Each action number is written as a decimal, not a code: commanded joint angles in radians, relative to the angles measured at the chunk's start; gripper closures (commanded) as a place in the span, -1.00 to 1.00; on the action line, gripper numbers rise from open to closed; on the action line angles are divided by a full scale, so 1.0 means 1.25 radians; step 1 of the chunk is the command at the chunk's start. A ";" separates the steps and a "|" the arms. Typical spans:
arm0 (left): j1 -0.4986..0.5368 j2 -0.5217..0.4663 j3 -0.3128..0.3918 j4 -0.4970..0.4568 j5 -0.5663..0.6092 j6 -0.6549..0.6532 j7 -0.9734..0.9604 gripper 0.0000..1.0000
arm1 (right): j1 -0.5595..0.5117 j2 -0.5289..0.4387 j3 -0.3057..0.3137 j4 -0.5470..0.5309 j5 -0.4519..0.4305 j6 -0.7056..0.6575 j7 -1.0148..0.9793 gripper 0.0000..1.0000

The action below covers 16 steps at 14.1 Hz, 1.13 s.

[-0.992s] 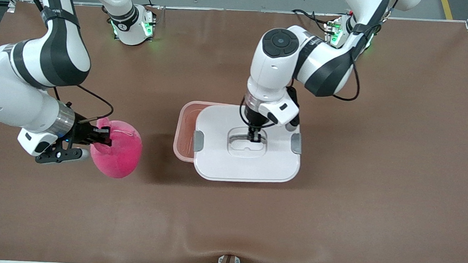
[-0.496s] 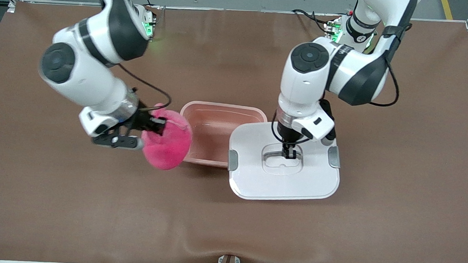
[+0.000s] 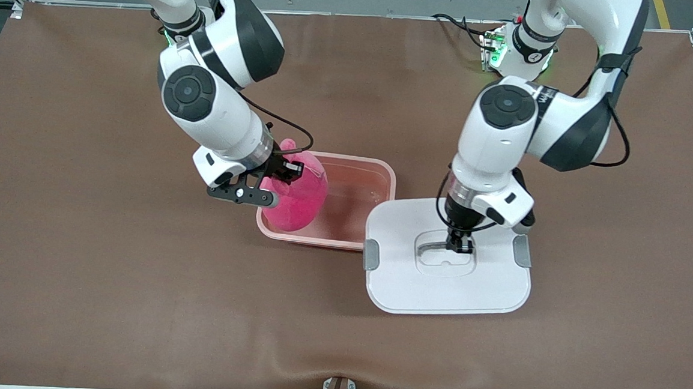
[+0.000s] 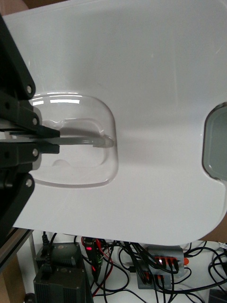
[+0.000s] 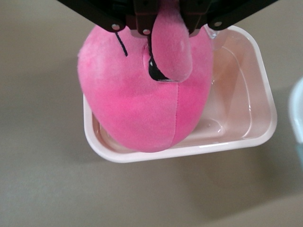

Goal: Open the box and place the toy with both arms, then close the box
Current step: 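Lower the pink plush into the pink box base with the right gripper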

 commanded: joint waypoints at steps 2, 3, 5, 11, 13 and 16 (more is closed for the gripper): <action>0.038 -0.060 -0.011 -0.081 0.016 0.031 0.042 1.00 | 0.021 0.018 -0.009 0.021 0.013 -0.011 0.040 1.00; 0.040 -0.060 -0.012 -0.086 0.016 0.032 0.053 1.00 | 0.023 0.022 -0.010 0.020 0.011 -0.011 0.044 1.00; 0.042 -0.060 -0.012 -0.095 0.016 0.034 0.056 1.00 | 0.022 0.034 -0.010 0.020 0.011 -0.011 0.045 1.00; 0.089 -0.102 -0.014 -0.166 0.008 0.086 0.125 1.00 | 0.018 0.088 -0.011 0.018 0.009 -0.010 0.046 1.00; 0.102 -0.115 -0.015 -0.197 0.008 0.124 0.132 1.00 | 0.015 0.107 -0.011 0.020 0.003 -0.006 0.045 1.00; 0.109 -0.121 -0.015 -0.208 0.005 0.131 0.165 1.00 | 0.023 0.137 -0.013 0.020 -0.035 -0.005 0.047 1.00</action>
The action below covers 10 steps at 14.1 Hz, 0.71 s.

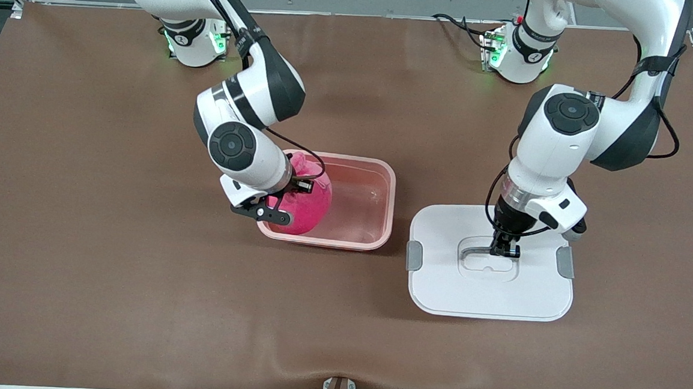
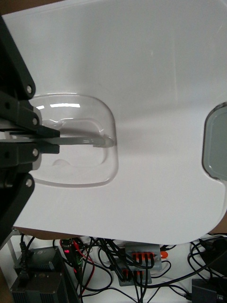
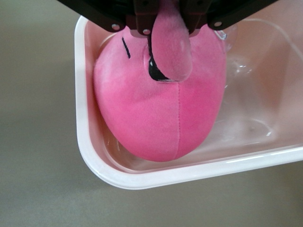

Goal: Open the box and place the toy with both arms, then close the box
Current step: 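Lower the pink plush into the pink box base with the right gripper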

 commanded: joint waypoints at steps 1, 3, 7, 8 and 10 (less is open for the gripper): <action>0.014 -0.035 -0.011 -0.040 0.004 0.018 0.020 1.00 | 0.010 0.032 -0.004 0.019 -0.032 -0.005 0.016 1.00; 0.014 -0.035 -0.011 -0.040 0.004 0.018 0.020 1.00 | 0.025 0.051 -0.004 0.022 -0.032 -0.003 0.016 1.00; 0.022 -0.044 -0.012 -0.048 0.004 0.019 0.025 1.00 | 0.070 0.100 -0.004 0.023 -0.027 0.088 0.039 1.00; 0.030 -0.044 -0.017 -0.049 0.004 0.020 0.030 1.00 | 0.074 0.108 -0.002 0.023 -0.026 0.106 0.038 1.00; 0.038 -0.048 -0.022 -0.053 -0.017 0.021 0.053 1.00 | 0.108 0.125 -0.002 0.022 -0.028 0.172 0.033 1.00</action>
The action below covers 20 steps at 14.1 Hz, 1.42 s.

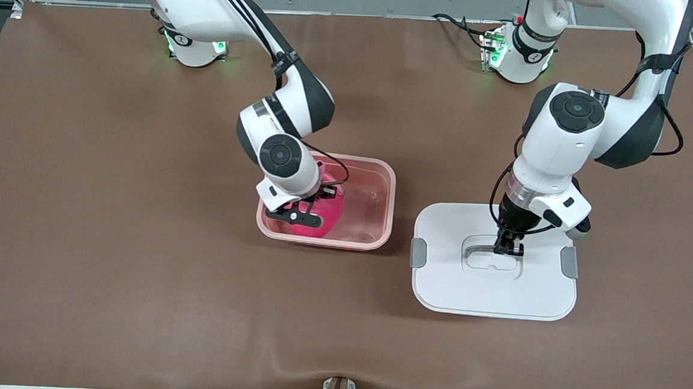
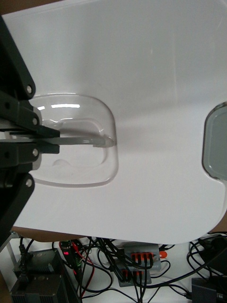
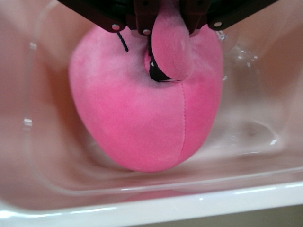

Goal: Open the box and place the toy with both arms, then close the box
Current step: 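Lower the pink plush into the pink box base with the right gripper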

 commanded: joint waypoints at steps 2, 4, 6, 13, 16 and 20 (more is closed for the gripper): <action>0.037 -0.043 -0.017 -0.042 -0.083 0.020 0.094 1.00 | 0.056 0.054 -0.003 0.015 -0.006 0.112 0.021 1.00; 0.057 -0.053 -0.016 -0.051 -0.162 0.023 0.177 1.00 | 0.056 0.076 -0.002 0.015 0.003 0.165 0.022 1.00; 0.063 -0.062 -0.016 -0.059 -0.210 0.023 0.220 1.00 | 0.068 0.100 -0.002 0.015 0.004 0.207 0.018 1.00; 0.062 -0.063 -0.016 -0.067 -0.211 0.031 0.224 1.00 | 0.111 0.162 -0.005 0.014 -0.009 0.246 0.018 0.63; 0.062 -0.063 -0.016 -0.067 -0.212 0.031 0.224 1.00 | 0.104 0.142 -0.007 0.015 -0.009 0.240 0.012 -1.00; 0.062 -0.063 -0.016 -0.070 -0.212 0.031 0.224 1.00 | 0.100 0.105 -0.019 0.015 -0.009 0.201 0.009 -1.00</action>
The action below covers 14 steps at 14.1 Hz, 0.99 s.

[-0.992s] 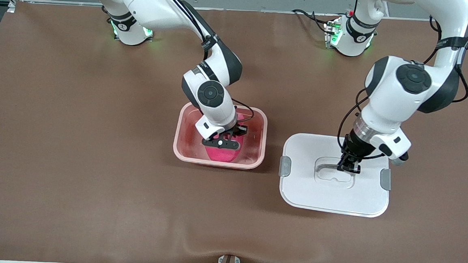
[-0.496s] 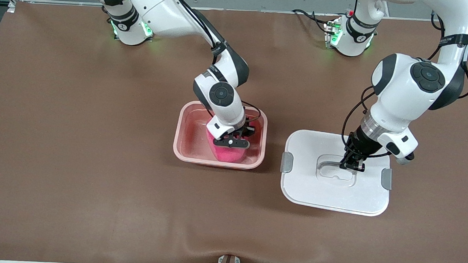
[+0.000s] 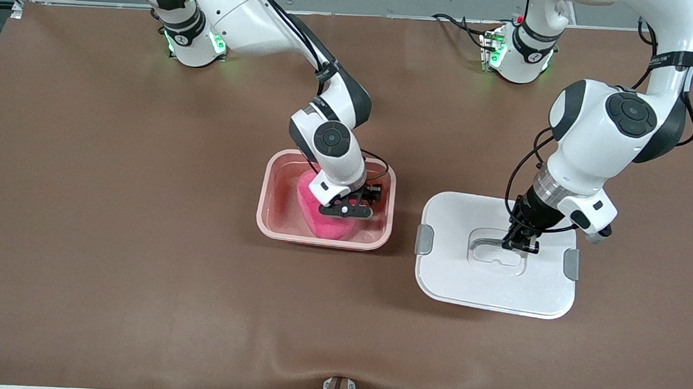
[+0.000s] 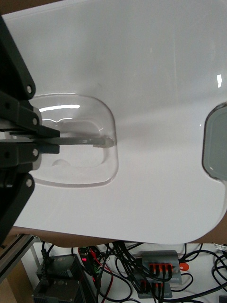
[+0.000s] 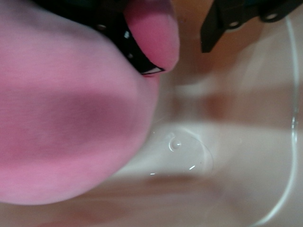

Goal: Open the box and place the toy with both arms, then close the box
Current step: 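Open the right gripper and withdraw it from the plush in the box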

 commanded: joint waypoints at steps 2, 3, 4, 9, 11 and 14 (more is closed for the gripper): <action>0.007 -0.026 -0.005 -0.027 -0.017 0.015 0.017 1.00 | -0.003 -0.029 -0.026 -0.007 -0.010 -0.049 -0.008 -1.00; 0.007 -0.026 -0.005 -0.027 -0.017 0.015 0.017 1.00 | -0.003 -0.038 -0.028 -0.005 -0.010 -0.061 -0.007 -1.00; 0.007 -0.027 -0.005 -0.028 -0.017 0.015 0.017 1.00 | -0.009 -0.052 -0.028 -0.005 -0.009 -0.067 -0.007 -1.00; 0.007 -0.029 -0.005 -0.028 -0.017 0.015 0.016 1.00 | -0.049 -0.136 -0.027 -0.007 -0.008 -0.083 -0.007 -1.00; 0.007 -0.030 -0.005 -0.028 -0.017 0.015 0.016 1.00 | -0.075 -0.179 -0.028 -0.007 -0.008 -0.133 -0.007 -1.00; 0.007 -0.030 -0.005 -0.028 -0.017 0.015 0.016 1.00 | -0.160 -0.244 -0.027 -0.012 -0.008 -0.245 -0.016 -1.00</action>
